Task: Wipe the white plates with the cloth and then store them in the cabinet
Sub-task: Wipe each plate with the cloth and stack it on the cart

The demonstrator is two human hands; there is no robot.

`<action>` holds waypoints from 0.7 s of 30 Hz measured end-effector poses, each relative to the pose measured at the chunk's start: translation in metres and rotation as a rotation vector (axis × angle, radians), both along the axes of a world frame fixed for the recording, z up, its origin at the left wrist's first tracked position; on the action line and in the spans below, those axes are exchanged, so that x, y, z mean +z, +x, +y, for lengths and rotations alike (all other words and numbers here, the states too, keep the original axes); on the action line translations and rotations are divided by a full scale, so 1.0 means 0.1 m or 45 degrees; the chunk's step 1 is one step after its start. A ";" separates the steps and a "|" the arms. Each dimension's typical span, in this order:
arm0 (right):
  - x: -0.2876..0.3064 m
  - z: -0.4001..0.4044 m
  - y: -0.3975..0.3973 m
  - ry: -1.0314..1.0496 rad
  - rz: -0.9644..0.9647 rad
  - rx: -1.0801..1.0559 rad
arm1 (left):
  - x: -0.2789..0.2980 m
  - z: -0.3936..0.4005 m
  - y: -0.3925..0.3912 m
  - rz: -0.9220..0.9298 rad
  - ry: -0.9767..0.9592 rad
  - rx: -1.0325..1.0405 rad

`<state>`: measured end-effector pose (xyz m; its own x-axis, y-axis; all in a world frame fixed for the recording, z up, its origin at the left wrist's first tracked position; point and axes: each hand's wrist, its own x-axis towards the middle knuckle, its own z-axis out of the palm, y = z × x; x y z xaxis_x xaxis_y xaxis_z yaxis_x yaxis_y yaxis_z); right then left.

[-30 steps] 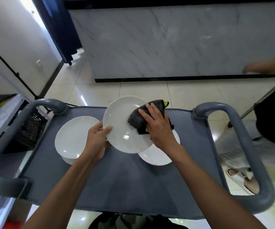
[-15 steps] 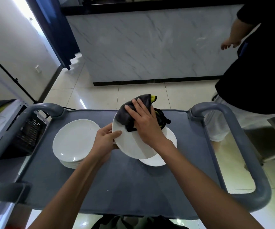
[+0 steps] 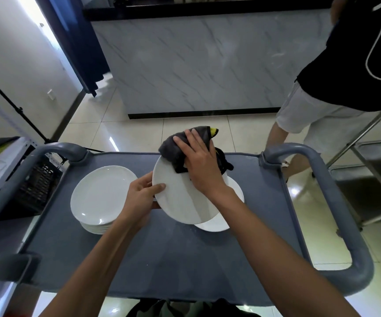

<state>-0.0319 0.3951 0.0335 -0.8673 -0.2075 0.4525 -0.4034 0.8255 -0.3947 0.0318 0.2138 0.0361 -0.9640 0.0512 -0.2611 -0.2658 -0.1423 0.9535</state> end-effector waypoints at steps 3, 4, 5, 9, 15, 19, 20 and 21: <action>0.02 0.16 -0.06 0.031 -0.026 -0.076 | 0.03 -0.01 0.02 0.004 0.045 0.058; 0.02 0.21 -0.06 0.040 -0.036 -0.093 | 0.04 -0.01 0.02 0.008 0.056 0.082; 0.01 0.24 -0.05 0.043 -0.045 -0.108 | 0.05 -0.02 0.02 0.009 0.071 0.105; -0.05 0.32 0.07 0.018 -0.093 -0.166 | 0.07 -0.03 -0.01 -0.017 0.118 0.210; -0.28 0.30 0.31 -0.117 -0.174 -0.185 | 0.07 -0.03 -0.10 -0.029 0.097 0.350; -0.45 0.23 0.48 -0.137 -0.173 -0.147 | 0.04 -0.03 -0.12 -0.037 0.119 0.404; -0.48 0.20 0.52 -0.139 -0.169 -0.141 | 0.04 -0.02 -0.12 -0.038 0.120 0.408; -0.51 0.17 0.56 -0.139 -0.161 -0.130 | 0.04 -0.02 -0.12 -0.038 0.122 0.413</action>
<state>0.0244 0.4125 -0.0175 -0.9327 -0.0714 0.3535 -0.2614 0.8093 -0.5261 0.0200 0.2122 0.0402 -0.9262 -0.2311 -0.2980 -0.2195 -0.3124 0.9243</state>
